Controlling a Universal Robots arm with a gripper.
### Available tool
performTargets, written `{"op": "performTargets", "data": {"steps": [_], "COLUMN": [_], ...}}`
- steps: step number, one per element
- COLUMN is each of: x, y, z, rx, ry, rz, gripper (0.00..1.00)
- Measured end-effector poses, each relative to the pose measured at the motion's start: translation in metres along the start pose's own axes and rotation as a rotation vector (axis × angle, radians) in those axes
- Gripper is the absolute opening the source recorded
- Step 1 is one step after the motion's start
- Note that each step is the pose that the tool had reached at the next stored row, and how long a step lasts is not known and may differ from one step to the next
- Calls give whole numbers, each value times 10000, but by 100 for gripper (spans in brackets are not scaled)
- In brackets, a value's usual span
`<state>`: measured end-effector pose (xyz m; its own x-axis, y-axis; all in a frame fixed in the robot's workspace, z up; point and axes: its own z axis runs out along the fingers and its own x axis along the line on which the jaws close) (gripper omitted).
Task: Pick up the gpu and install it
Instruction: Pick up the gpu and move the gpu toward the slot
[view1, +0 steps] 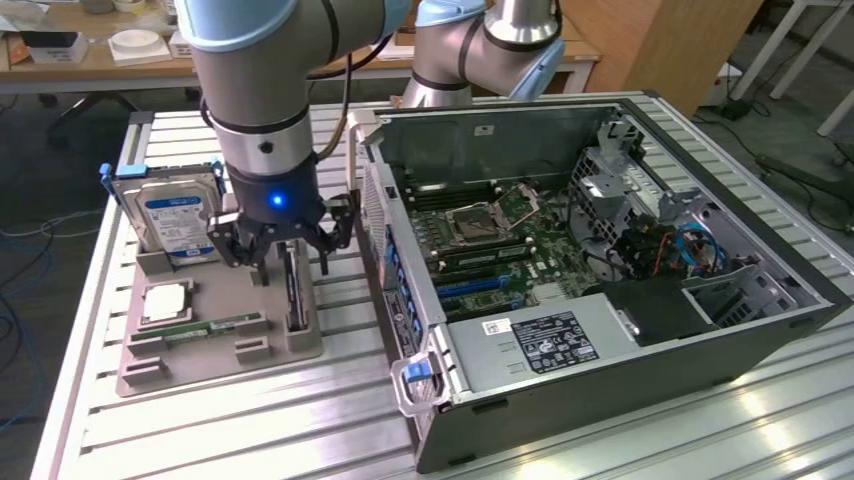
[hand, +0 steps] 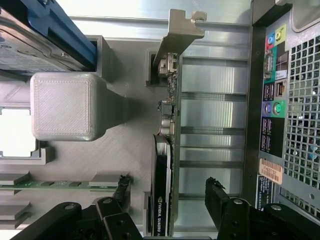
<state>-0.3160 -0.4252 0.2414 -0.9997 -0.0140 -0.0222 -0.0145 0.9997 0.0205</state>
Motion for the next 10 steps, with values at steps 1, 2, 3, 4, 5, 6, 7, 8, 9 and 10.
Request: {"op": "performTargets", "data": {"steps": [1,2,3,4,5,6,7,8,9,10], "x": [0,0,0,0,0,0,0,1,1,1], "y": [0,0,0,0,-1,0,0,-1,-1,-1], "z": [3,7,10,13,17,23,29,36,43,53], "rx": [0,-1,0,0,0,-1,-1,0,0,0], "ry": [0,-1,-1,0,0,-2,-1,-1,0,-1], "rz": [0,0,0,0,-1,0,0,0,0,0], "gripper": [71,71,71,71,71,71,71,71,71,71]}}
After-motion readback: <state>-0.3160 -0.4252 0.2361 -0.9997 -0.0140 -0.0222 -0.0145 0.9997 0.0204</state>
